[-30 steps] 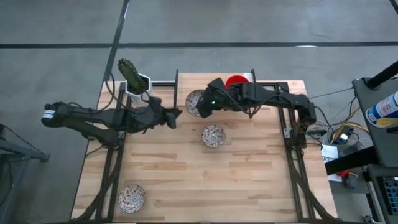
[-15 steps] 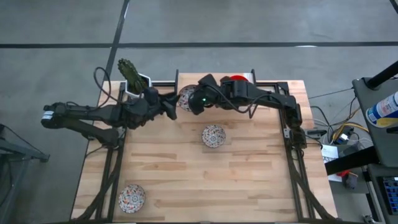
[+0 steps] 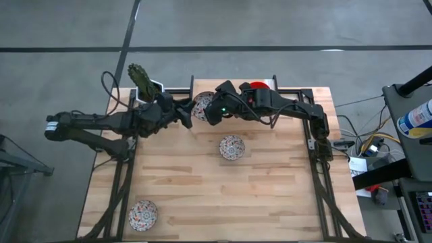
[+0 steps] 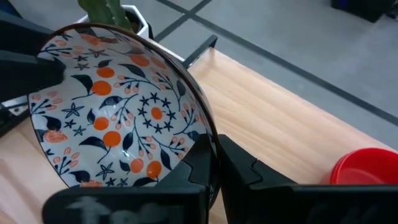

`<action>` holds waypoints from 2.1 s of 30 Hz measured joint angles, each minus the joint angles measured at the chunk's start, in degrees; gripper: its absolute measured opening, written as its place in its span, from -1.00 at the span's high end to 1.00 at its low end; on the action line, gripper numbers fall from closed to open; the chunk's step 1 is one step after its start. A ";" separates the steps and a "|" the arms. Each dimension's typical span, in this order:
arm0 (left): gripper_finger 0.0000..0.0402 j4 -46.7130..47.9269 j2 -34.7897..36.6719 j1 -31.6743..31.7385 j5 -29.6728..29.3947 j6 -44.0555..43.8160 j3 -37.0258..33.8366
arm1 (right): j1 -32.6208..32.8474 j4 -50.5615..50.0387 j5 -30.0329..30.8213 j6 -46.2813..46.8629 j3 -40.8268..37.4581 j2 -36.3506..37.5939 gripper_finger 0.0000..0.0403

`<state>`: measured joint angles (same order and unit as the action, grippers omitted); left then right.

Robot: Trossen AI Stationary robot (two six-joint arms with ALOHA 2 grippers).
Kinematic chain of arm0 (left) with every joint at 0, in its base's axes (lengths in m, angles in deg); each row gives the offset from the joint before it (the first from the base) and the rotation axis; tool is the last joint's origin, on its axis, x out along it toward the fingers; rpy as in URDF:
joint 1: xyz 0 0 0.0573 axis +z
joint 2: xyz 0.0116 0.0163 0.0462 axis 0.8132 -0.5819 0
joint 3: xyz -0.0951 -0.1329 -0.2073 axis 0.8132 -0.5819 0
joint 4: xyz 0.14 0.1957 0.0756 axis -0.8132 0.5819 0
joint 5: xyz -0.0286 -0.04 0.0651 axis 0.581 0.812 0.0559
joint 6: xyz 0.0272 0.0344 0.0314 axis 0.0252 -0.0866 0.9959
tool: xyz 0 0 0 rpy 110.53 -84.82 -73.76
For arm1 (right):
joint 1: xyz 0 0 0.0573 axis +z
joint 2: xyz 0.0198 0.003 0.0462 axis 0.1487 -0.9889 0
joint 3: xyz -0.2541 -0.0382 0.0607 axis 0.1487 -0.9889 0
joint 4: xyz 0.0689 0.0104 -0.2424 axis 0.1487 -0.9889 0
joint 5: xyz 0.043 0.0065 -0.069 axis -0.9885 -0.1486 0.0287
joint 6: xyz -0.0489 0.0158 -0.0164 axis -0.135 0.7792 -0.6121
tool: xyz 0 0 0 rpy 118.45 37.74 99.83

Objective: Pick & Place Mini bowls
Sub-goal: Put the right white patterned bowl on the shelf

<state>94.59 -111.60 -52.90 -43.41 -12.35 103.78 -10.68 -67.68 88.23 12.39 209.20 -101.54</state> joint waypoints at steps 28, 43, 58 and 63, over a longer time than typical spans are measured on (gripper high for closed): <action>0.99 4.17 -0.42 15.38 14.65 -5.53 1.64 | -3.73 2.26 0.60 -14.79 0.35 0.38 -0.04; 1.00 14.92 -15.59 33.09 46.08 -23.36 9.57 | -3.87 -1.19 7.87 -21.30 0.24 7.21 -0.41; 1.00 37.18 -33.34 34.23 40.33 -13.25 33.35 | -3.89 -6.27 6.89 -23.33 -1.08 7.45 -0.31; 1.00 36.89 -35.22 34.10 41.63 -16.68 32.77 | -3.87 -6.31 6.84 -25.75 -3.26 7.48 -0.28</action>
<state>131.48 -146.81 -18.80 -1.78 -29.03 136.55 -14.55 -73.98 95.07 -13.36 205.94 -94.06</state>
